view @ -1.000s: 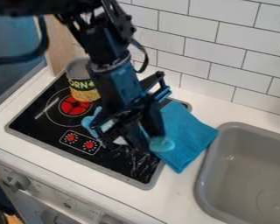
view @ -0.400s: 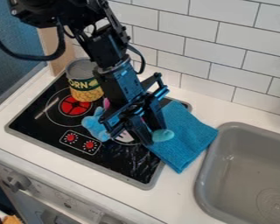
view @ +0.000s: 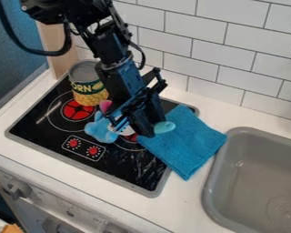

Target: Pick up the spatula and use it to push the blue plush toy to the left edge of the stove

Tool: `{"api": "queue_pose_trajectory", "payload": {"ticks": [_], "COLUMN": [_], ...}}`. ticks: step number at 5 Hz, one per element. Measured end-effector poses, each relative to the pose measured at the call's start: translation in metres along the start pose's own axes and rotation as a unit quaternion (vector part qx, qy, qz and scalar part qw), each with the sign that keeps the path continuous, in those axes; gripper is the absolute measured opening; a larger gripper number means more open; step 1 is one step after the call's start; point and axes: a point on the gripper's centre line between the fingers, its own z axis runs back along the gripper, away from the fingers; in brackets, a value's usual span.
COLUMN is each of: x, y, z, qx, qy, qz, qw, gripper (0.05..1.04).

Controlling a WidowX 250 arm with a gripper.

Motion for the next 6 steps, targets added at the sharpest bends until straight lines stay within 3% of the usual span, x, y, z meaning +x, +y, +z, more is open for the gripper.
{"api": "queue_pose_trajectory", "payload": {"ticks": [1,3,6], "x": [0.006,0.035,0.112], "y": [-0.003,0.004,0.020], "z": [-0.004,0.000,0.030], "qx": [0.000,0.000,-0.025], "qy": [-0.003,-0.031,-0.072], "qz": [0.004,0.040,0.132], "qw": [1.0000,0.9987,0.9884], "gripper": [0.303,0.303,0.303]}}
